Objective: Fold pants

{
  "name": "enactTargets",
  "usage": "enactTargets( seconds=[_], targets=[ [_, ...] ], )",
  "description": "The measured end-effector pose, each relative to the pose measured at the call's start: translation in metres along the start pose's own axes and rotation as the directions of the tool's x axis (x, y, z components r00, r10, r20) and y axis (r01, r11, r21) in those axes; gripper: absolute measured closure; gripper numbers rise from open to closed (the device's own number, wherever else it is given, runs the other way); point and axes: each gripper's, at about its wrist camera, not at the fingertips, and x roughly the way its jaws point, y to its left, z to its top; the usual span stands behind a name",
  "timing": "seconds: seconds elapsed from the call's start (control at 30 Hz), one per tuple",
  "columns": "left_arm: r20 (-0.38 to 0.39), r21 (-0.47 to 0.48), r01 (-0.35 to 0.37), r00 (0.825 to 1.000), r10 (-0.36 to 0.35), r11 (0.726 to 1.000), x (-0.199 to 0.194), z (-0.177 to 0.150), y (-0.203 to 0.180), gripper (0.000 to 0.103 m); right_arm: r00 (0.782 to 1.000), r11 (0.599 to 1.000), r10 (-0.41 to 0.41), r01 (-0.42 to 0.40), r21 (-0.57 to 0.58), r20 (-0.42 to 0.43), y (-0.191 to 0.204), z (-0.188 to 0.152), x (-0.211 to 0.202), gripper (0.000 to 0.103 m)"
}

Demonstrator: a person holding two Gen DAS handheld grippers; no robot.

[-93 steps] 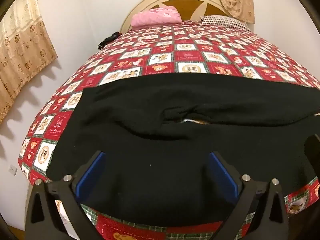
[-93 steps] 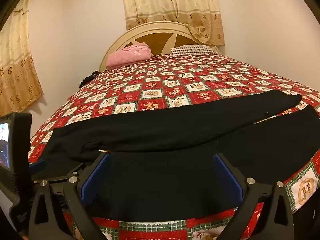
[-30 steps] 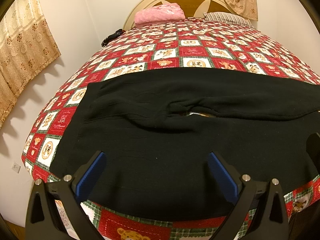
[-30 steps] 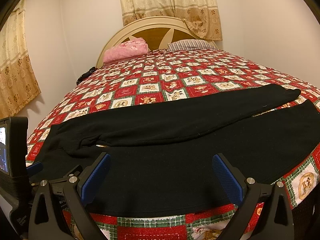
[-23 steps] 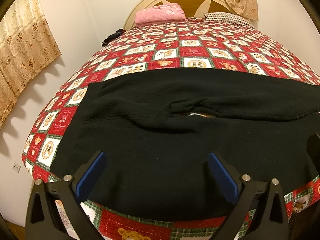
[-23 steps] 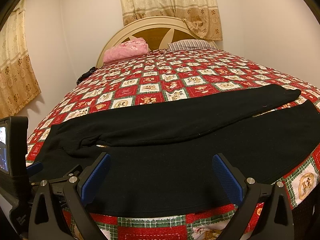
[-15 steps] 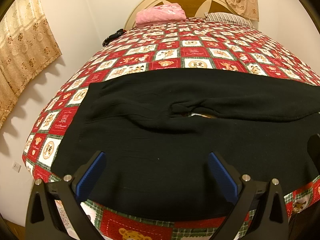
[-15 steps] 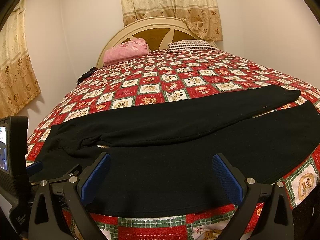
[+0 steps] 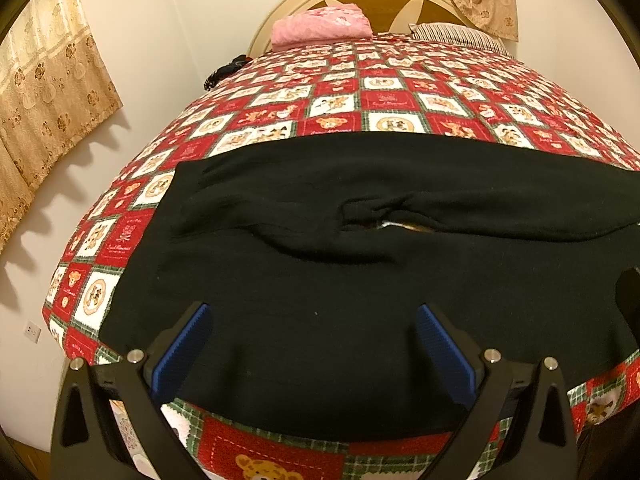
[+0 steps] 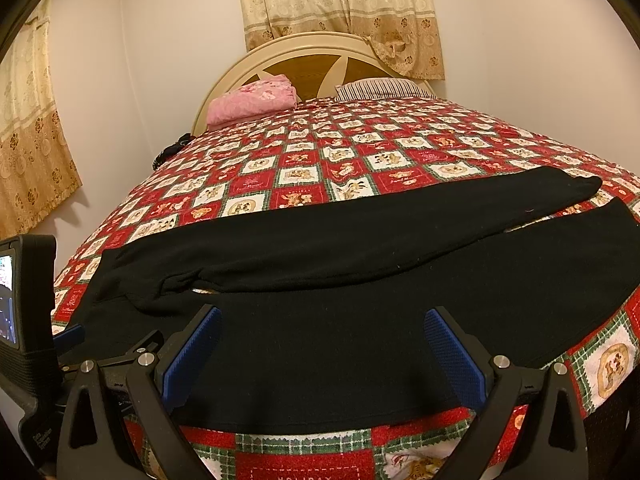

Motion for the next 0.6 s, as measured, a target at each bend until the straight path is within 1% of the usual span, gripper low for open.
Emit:
enactTargets(
  seconds=[0.6],
  targets=[
    [-0.006, -0.005, 0.004, 1.0, -0.004, 1.0, 0.0021, -0.0034, 0.0009, 0.0, 1.0, 1.0, 0.0, 0.0, 0.0, -0.008, -0.0007, -0.002, 0.0011, 0.001]
  ],
)
